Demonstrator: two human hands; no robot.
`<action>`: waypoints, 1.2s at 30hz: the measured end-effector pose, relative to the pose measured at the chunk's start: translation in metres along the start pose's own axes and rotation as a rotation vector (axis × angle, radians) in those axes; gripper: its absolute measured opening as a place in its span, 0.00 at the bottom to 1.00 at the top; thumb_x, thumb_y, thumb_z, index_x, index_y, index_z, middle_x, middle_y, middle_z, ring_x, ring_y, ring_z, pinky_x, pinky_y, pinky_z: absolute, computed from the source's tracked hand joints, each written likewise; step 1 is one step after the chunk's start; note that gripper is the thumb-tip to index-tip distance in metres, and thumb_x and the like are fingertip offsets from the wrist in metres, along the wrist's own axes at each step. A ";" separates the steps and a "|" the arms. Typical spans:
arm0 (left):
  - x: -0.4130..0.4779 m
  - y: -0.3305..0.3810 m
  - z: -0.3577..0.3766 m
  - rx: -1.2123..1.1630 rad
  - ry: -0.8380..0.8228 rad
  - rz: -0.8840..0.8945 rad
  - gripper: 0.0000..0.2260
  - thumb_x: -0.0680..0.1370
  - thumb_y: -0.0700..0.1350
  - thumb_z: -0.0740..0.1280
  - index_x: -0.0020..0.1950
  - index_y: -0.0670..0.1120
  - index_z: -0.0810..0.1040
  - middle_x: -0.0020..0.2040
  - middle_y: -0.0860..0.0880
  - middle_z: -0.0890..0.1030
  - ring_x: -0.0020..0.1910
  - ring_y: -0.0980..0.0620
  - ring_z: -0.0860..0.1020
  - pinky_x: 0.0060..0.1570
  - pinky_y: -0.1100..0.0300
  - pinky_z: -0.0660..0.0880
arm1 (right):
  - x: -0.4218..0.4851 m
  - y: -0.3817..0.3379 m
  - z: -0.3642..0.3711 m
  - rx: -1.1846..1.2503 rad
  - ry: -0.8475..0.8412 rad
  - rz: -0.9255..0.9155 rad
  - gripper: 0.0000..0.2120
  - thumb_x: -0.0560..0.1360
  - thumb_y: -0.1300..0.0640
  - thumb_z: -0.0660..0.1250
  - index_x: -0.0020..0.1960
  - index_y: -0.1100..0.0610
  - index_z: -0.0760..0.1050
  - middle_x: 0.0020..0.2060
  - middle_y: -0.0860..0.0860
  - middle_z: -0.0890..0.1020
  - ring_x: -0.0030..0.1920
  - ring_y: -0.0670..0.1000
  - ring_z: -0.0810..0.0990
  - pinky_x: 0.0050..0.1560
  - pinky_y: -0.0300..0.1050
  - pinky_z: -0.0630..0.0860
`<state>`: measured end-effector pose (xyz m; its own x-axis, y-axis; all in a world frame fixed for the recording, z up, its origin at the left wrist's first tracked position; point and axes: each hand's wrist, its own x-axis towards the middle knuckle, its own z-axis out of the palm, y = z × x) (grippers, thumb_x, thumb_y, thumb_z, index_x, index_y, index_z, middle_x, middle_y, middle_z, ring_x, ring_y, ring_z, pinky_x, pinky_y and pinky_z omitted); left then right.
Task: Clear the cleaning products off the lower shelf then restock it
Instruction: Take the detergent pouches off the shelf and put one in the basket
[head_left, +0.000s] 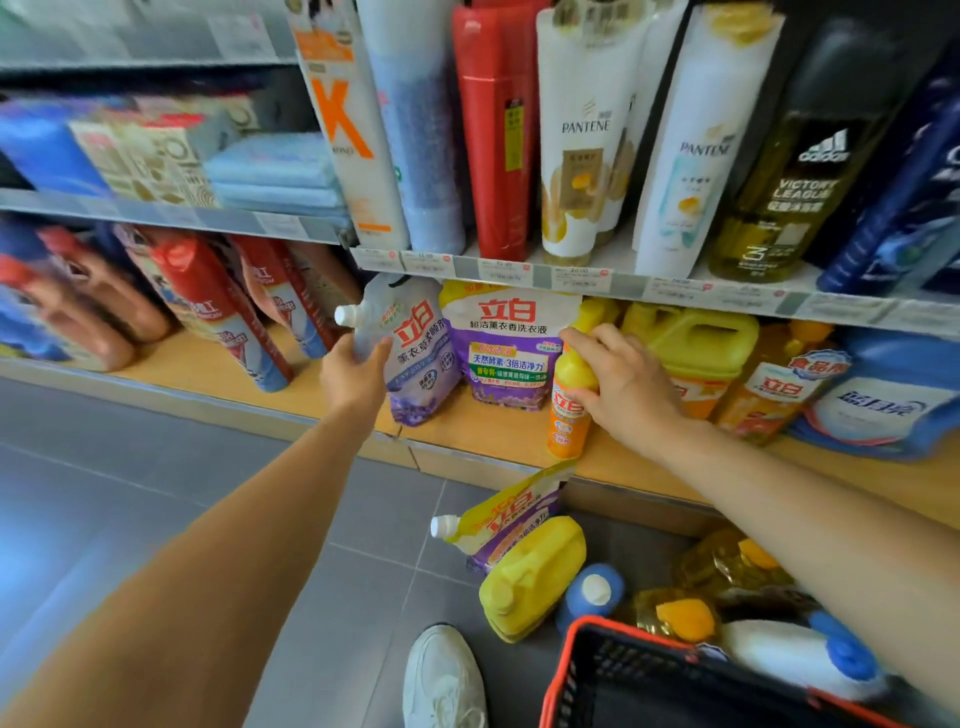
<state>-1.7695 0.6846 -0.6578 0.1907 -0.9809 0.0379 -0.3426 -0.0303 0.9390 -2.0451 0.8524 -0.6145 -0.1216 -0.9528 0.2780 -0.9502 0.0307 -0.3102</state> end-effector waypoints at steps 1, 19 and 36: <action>0.005 0.002 -0.003 0.083 0.000 0.018 0.07 0.78 0.49 0.72 0.42 0.51 0.78 0.43 0.51 0.83 0.42 0.51 0.81 0.40 0.55 0.79 | 0.000 -0.001 -0.001 0.000 -0.011 0.006 0.35 0.73 0.55 0.76 0.76 0.51 0.66 0.62 0.53 0.73 0.61 0.56 0.72 0.60 0.52 0.74; -0.065 0.105 -0.115 0.566 -0.173 0.495 0.19 0.79 0.47 0.72 0.30 0.49 0.69 0.30 0.51 0.76 0.28 0.54 0.72 0.28 0.59 0.65 | -0.010 -0.019 -0.065 0.283 -0.229 0.113 0.40 0.73 0.53 0.76 0.79 0.49 0.60 0.69 0.52 0.72 0.68 0.55 0.72 0.64 0.48 0.73; -0.262 0.205 -0.063 0.264 -0.788 0.865 0.21 0.78 0.49 0.72 0.32 0.43 0.67 0.31 0.54 0.64 0.32 0.58 0.62 0.31 0.62 0.59 | -0.148 -0.038 -0.212 0.561 -0.034 0.012 0.15 0.72 0.48 0.77 0.57 0.50 0.82 0.50 0.48 0.85 0.51 0.47 0.82 0.53 0.50 0.78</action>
<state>-1.8316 0.9481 -0.4533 -0.7800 -0.5404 0.3155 -0.2752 0.7491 0.6026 -2.0515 1.0564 -0.4514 -0.1130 -0.9629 0.2449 -0.6497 -0.1149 -0.7515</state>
